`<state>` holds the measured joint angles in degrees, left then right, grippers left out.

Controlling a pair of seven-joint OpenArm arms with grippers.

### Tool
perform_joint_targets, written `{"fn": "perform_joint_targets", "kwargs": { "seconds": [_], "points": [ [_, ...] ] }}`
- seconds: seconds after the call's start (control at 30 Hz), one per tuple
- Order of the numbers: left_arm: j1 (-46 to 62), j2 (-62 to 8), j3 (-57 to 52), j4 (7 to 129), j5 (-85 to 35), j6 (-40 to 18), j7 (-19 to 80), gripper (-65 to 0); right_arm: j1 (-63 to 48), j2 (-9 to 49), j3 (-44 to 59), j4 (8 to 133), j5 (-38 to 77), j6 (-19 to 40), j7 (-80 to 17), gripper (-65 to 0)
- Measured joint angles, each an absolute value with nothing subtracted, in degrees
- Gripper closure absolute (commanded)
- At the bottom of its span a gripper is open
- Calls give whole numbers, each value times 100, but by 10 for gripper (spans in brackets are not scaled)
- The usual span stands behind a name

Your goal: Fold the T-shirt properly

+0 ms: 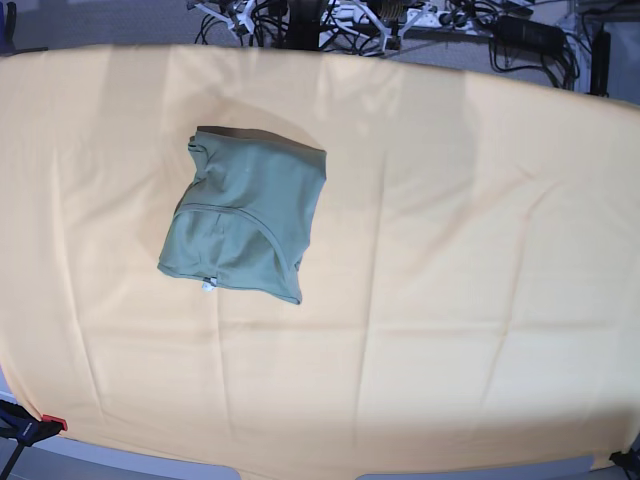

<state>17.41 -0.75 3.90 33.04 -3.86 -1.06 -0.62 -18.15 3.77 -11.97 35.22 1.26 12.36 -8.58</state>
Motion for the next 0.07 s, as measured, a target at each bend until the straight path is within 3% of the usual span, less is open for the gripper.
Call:
{"fn": "perform_joint_targets", "kwargs": {
  "seconds": [0.07],
  "points": [
    [1782, -82, 462, 3299, -386, -102, -58, 0, -1813, 360, -1197, 3522, 126, 1238, -858, 0]
  ]
}}
